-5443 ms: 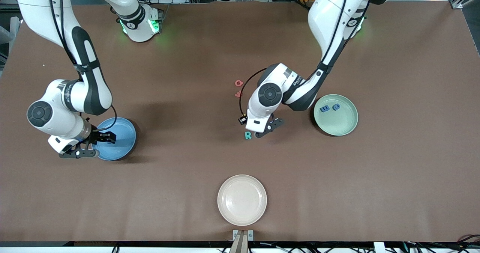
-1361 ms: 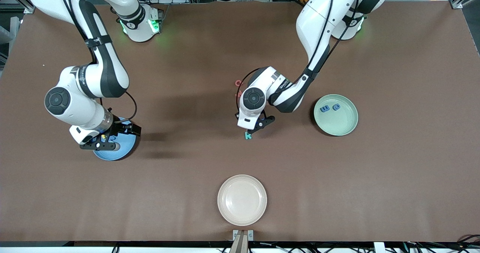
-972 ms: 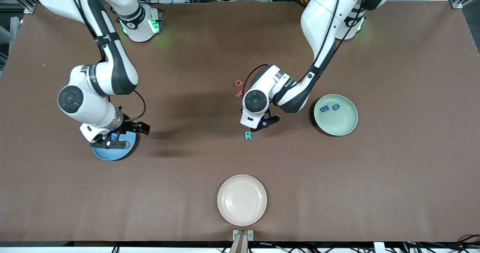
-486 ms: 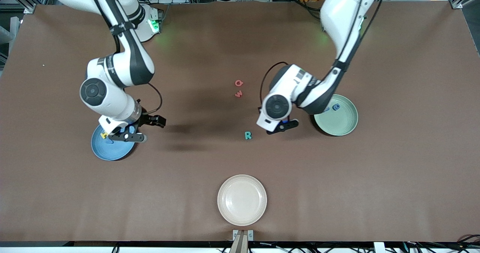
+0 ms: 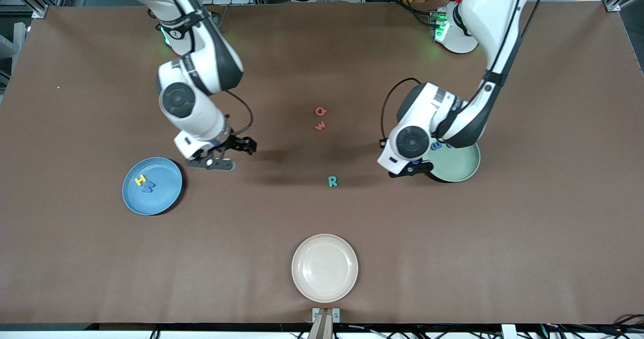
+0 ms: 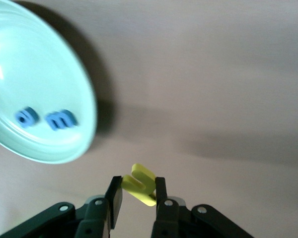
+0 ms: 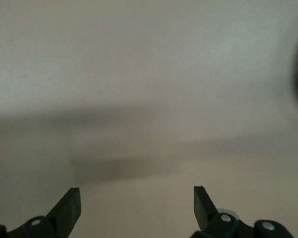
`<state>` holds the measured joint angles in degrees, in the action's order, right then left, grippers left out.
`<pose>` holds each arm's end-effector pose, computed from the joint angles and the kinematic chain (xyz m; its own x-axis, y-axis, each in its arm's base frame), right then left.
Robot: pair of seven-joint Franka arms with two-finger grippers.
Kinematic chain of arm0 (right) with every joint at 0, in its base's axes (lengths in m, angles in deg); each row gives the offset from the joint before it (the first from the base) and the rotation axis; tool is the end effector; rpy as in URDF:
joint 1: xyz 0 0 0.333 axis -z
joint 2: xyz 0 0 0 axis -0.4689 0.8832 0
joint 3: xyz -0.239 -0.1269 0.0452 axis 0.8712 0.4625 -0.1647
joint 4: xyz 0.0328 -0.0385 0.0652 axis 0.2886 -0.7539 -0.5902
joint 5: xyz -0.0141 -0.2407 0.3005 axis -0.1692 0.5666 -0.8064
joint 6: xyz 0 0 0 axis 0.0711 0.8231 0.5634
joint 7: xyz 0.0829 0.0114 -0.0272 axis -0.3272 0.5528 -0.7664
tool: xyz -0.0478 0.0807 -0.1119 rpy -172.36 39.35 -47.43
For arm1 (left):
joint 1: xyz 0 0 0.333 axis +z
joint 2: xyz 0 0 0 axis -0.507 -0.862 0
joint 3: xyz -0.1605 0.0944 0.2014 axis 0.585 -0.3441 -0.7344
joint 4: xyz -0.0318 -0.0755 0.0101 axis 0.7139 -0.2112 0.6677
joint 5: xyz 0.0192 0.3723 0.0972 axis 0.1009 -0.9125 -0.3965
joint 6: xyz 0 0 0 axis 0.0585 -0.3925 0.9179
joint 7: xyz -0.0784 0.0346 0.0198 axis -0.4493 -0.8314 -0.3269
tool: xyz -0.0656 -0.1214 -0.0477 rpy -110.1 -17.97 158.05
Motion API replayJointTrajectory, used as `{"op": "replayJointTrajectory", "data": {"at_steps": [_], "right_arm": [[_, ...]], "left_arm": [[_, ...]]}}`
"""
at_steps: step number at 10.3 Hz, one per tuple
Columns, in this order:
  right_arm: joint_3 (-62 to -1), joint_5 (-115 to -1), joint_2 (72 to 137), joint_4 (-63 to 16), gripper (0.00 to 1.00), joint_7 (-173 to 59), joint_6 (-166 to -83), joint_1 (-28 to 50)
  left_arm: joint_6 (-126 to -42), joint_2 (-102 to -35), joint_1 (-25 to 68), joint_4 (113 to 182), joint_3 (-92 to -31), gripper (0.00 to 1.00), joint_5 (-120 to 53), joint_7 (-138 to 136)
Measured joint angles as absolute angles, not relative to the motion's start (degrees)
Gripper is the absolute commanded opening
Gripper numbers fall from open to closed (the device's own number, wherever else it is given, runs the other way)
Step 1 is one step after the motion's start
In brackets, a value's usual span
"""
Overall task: Sort uppercase to blue plate, lowercase to green plate
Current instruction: 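Carry the yellow u to the green plate while the right gripper reaches letters, then release the u on the green plate while the right gripper lowers to pink letters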
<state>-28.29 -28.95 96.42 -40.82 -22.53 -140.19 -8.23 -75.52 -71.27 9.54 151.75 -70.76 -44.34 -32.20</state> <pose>0.5039 0.2720 0.2348 0.9920 -0.1152 -0.0519 -0.1173 -0.9923 -0.0396 0.4882 -0.2765 0.1787 0.9264 0.1493 -0.3456 0.0816 -0.9758 -0.2028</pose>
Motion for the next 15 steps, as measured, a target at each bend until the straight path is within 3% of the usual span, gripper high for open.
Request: {"op": "replayJointTrajectory", "data": {"at_steps": [4, 10, 13, 15], "right_arm": [[-28.5, -28.9, 98.6, -42.6, 1.0, -11.1, -145.3, -19.0], [-28.5, -28.9, 107.2, -42.8, 1.0, 3.3, -156.5, -33.7], [-28.5, -28.9, 109.9, -42.6, 1.0, 7.1, -157.6, -38.2], [-28.5, -28.9, 110.6, -42.1, 1.0, 8.4, -157.6, -39.7]], "left_arm": [[-82.9, -63.3, 20.4, 165.4, -70.4, 0.14, -46.2, -16.8], [-94.6, -63.2, 26.6, 171.4, -70.3, 0.14, -51.8, -10.3], [-97.6, -65.1, 27.1, 172.8, -70.2, 0.15, -56.6, -10.2], [-98.8, -65.4, 28.2, 173.4, -70.2, 0.26, -58.1, -10.2]]}}
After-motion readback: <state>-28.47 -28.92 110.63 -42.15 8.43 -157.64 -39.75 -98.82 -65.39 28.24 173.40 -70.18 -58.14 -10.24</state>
